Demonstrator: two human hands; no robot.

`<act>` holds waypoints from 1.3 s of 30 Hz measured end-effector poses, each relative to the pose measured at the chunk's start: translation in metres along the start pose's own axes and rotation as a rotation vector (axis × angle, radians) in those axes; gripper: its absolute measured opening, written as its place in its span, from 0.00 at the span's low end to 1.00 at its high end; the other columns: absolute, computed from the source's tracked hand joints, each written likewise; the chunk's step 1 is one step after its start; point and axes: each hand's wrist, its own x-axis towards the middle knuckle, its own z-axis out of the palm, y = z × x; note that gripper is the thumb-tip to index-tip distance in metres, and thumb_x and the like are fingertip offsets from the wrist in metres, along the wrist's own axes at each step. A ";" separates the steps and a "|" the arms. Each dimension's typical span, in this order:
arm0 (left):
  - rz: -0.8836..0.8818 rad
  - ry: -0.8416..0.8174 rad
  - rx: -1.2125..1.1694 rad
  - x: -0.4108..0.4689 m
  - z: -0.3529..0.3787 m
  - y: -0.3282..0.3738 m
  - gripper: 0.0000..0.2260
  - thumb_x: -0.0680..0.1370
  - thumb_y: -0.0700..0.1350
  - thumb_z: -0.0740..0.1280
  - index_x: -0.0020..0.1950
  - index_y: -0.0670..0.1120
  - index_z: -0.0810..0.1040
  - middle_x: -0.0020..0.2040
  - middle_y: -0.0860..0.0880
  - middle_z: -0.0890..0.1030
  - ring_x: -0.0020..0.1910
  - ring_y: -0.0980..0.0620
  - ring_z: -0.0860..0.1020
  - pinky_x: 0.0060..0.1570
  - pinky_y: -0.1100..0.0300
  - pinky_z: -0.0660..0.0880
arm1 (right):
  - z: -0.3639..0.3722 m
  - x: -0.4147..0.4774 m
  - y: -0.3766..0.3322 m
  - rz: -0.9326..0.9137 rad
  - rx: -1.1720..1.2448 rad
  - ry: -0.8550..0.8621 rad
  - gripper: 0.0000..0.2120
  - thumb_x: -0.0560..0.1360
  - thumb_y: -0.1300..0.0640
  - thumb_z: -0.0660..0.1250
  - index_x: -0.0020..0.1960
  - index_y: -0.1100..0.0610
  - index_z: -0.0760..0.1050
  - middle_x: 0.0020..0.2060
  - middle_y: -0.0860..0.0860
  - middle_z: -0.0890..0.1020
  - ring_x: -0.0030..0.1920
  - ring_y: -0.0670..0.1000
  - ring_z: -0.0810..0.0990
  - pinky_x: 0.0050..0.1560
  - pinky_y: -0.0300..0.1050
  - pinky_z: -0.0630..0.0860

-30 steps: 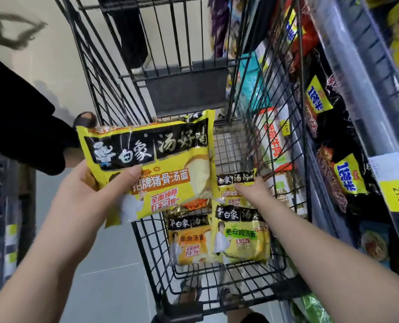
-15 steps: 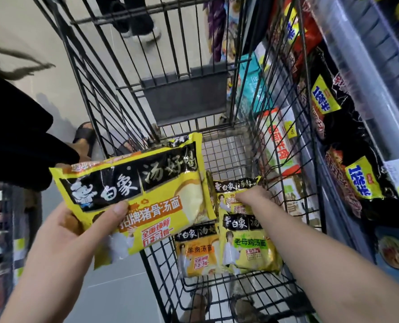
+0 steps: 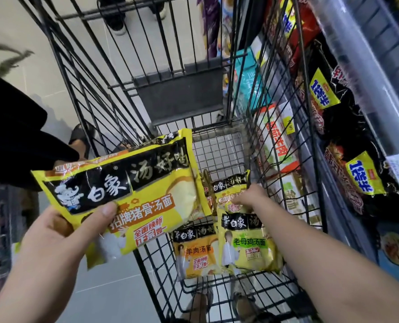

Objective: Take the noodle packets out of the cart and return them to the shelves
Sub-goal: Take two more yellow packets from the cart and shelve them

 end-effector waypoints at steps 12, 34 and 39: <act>0.015 0.021 0.050 0.009 -0.033 -0.017 0.41 0.50 0.78 0.75 0.42 0.45 0.78 0.30 0.52 0.84 0.32 0.43 0.81 0.38 0.39 0.79 | -0.015 -0.026 0.005 -0.265 0.041 0.077 0.35 0.71 0.52 0.80 0.73 0.55 0.69 0.63 0.57 0.80 0.61 0.59 0.80 0.57 0.51 0.78; 0.102 -0.226 -0.300 -0.056 -0.082 0.117 0.08 0.77 0.48 0.73 0.53 0.45 0.81 0.46 0.47 0.88 0.37 0.52 0.86 0.34 0.56 0.82 | -0.178 -0.342 0.023 -0.684 0.770 -0.060 0.27 0.68 0.46 0.82 0.63 0.53 0.79 0.54 0.53 0.88 0.54 0.55 0.88 0.65 0.59 0.79; 0.151 -0.320 -0.303 -0.087 -0.086 0.153 0.05 0.80 0.48 0.69 0.49 0.47 0.78 0.31 0.54 0.85 0.25 0.56 0.82 0.22 0.63 0.76 | -0.197 -0.416 0.065 -0.749 0.924 0.050 0.14 0.75 0.57 0.74 0.60 0.55 0.79 0.51 0.53 0.89 0.50 0.53 0.89 0.48 0.45 0.85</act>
